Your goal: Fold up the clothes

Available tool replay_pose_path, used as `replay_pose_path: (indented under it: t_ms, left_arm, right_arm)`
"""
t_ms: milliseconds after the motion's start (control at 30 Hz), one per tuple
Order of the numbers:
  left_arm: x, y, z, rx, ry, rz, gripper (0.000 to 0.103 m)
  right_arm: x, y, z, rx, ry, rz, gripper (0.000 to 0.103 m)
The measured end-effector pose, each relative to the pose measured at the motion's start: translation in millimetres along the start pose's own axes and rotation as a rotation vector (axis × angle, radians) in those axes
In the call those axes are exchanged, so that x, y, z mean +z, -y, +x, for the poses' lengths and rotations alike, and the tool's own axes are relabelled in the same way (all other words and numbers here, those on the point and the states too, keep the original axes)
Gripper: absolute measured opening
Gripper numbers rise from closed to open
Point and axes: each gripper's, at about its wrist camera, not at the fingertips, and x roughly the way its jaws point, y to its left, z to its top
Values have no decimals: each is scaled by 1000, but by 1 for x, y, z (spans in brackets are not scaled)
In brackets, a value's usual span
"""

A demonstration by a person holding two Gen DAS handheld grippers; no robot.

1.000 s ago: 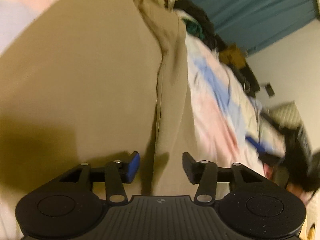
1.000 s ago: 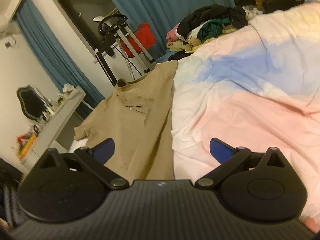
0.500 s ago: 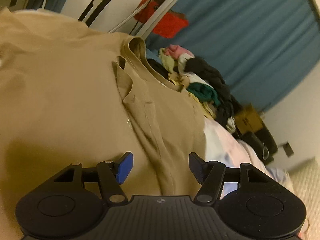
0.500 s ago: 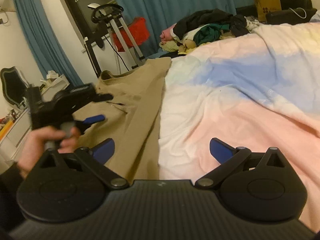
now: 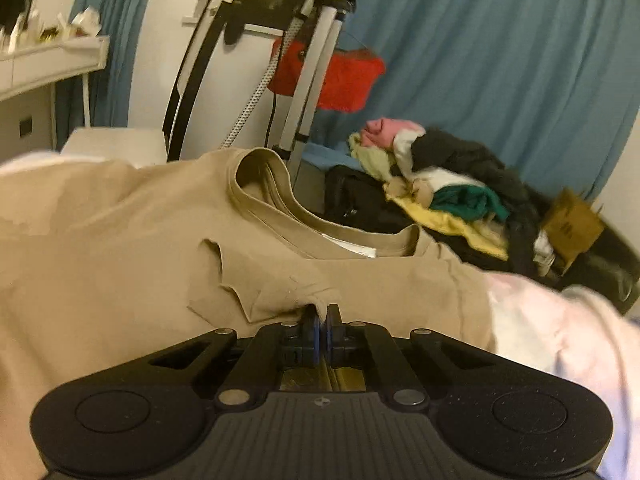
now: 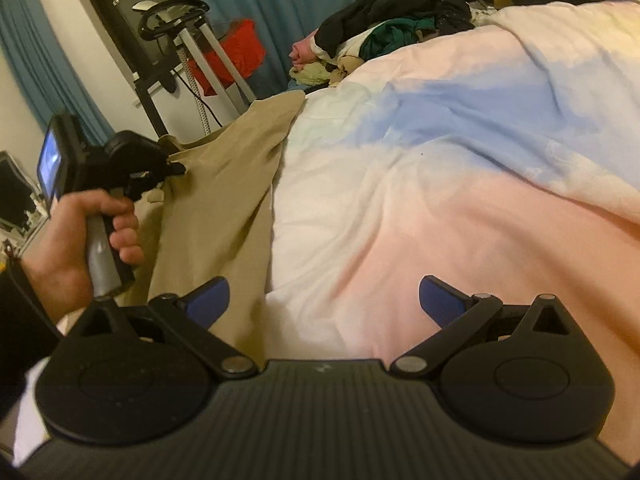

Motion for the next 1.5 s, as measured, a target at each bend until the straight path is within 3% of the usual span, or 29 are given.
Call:
replay_pose_path:
  t_ms: [67,100,133,167,333,567,700,767,900,1000,1033,1300,1400,1467,1500]
  left_arm:
    - [1,4,-5,-2,-8,37,19]
    - [0,6,-10,-4,-11,54,29]
    - [-3,7,-22,-3,-13,70,50]
    - [-7,10,-37,-9,-8,92,56]
    - [-41,17,-113,-72,-6,152,64]
    - [-130,-9,-210,-217,-215,48,65]
    - [-178,-25,-243,-247,-316,0,65]
    - [-199,-31,-253,-257,-351,-1,61]
    - [-227,-38,-269,-267,-346,-3,59]
    - [-233,-36,-277,-283,-327,41,24]
    - [-233,-38,-278,-293,-325,34,5]
    - [-240,-43,-300,-260,-299,-12,5]
    - [-235,-34,-310,-224,-246,41,17]
    - [-229,-24,-319,-204,-198,107,56]
    - [-226,-17,-325,-190,-169,149,64]
  right_arm:
    - [0,-1,-2,3,6,-5,103]
    - [0,-2,-4,7,10,-7,103]
    - [0,-3,-5,11,14,-9,103]
    - [0,-4,-7,14,23,-17,103]
    - [2,-11,-21,22,75,-56,103]
    - [3,-13,-47,30,118,-59,103]
    - [-2,-18,-63,31,132,-89,103]
    - [-4,-23,-72,28,131,-107,103]
    - [-7,-25,-96,65,110,-74,103]
    - [-12,-28,-112,65,119,-73,103]
    - [-14,-29,-116,57,119,-80,103]
    - [-26,-48,-129,26,136,-179,103]
    - [-29,-52,-132,32,146,-210,103]
    - [-29,-53,-137,43,150,-217,103]
    - [-29,-52,-139,51,150,-211,103]
